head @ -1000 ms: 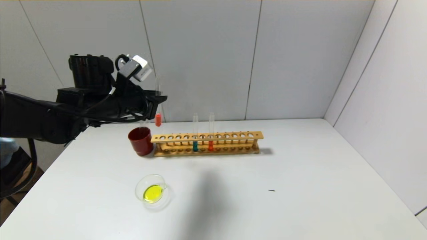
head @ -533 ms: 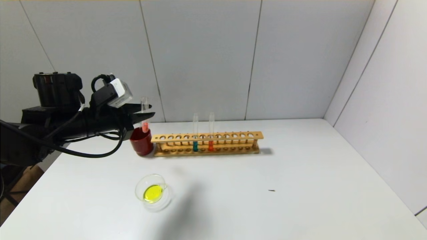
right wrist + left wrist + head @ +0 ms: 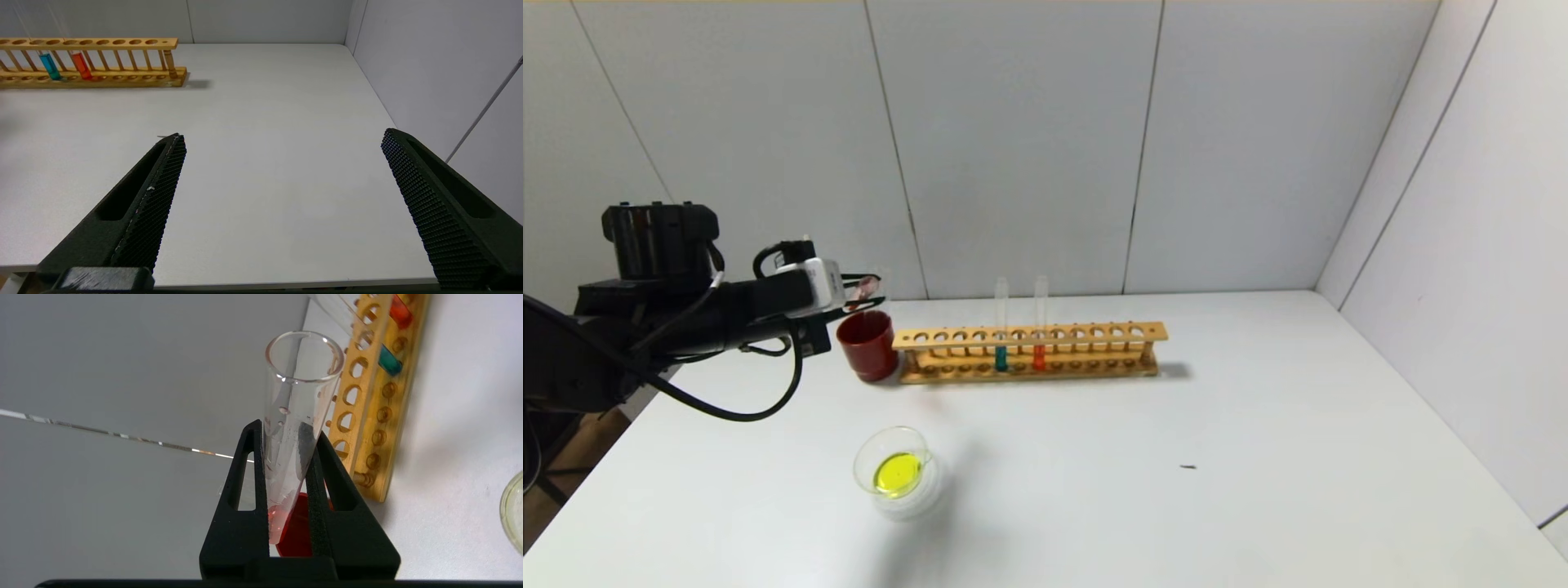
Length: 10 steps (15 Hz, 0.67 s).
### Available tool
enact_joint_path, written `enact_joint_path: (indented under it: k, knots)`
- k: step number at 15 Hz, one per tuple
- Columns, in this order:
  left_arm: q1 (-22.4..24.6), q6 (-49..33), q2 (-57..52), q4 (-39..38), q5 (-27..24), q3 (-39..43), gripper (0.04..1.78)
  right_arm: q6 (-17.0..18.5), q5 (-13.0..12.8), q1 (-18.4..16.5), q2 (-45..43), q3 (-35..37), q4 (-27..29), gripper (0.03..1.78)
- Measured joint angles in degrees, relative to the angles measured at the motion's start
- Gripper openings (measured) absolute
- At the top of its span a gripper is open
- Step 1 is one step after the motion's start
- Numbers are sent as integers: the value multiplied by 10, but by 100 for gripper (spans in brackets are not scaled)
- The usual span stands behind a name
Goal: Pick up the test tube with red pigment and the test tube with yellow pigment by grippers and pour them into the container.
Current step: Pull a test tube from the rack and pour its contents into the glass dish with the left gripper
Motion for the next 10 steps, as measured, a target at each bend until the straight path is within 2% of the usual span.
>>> enact_joint_path:
  k: [10]
  knots:
    - [35, 181, 18, 2, -31, 52, 31, 0, 0, 0, 0, 0, 0, 175]
